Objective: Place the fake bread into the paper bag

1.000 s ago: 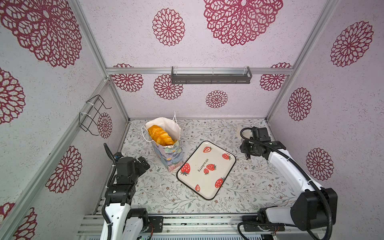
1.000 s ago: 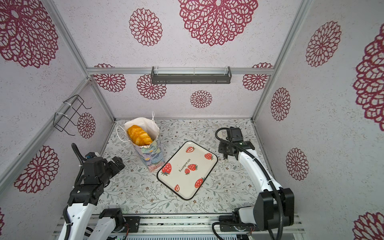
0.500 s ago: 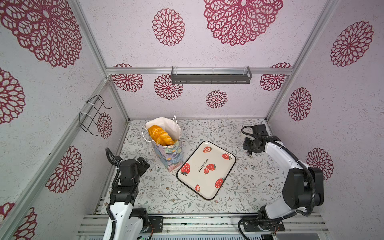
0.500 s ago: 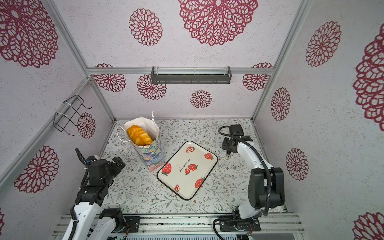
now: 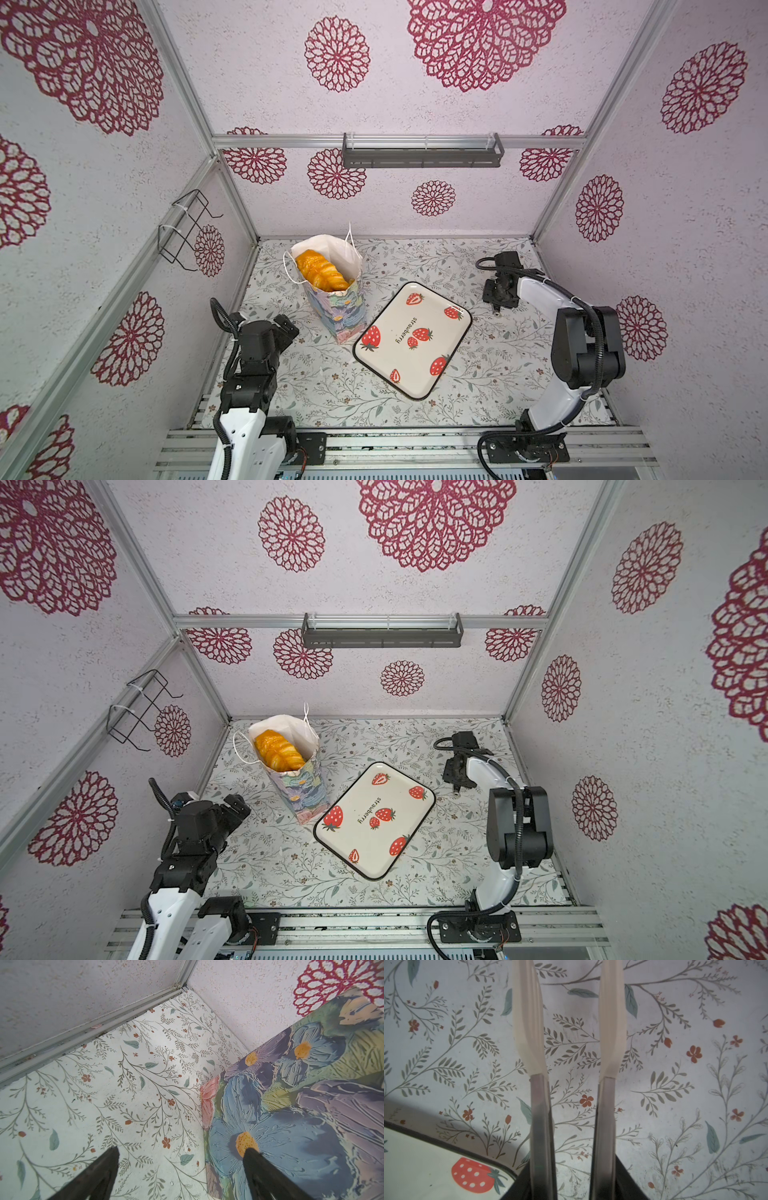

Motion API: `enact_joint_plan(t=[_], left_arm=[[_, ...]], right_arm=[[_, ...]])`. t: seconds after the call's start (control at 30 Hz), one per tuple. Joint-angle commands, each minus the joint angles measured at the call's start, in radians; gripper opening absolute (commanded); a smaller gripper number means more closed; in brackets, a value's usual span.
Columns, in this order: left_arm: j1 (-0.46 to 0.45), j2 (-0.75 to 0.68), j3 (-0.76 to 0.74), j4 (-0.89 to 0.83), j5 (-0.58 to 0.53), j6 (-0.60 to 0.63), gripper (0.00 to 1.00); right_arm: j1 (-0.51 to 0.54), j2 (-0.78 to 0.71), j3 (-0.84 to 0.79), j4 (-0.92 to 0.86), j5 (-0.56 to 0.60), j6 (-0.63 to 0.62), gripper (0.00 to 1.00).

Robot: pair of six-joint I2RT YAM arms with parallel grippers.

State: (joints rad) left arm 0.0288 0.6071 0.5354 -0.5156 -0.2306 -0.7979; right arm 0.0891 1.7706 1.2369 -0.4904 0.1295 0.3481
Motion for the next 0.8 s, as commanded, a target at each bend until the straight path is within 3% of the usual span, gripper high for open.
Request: enact_joint_plan(t=[0.0,0.77], left_arm=[[-0.006,-0.001,0.001,0.014,-0.019,-0.003,0.97],[-0.006,0.026,0.026,0.009,-0.017,0.025,0.97]], right_arm=[[-0.005,0.016,0.054,0.030,0.028,-0.024,0.45],[-0.006,0.184,0.139,0.001,0.012,-0.049,0.47]])
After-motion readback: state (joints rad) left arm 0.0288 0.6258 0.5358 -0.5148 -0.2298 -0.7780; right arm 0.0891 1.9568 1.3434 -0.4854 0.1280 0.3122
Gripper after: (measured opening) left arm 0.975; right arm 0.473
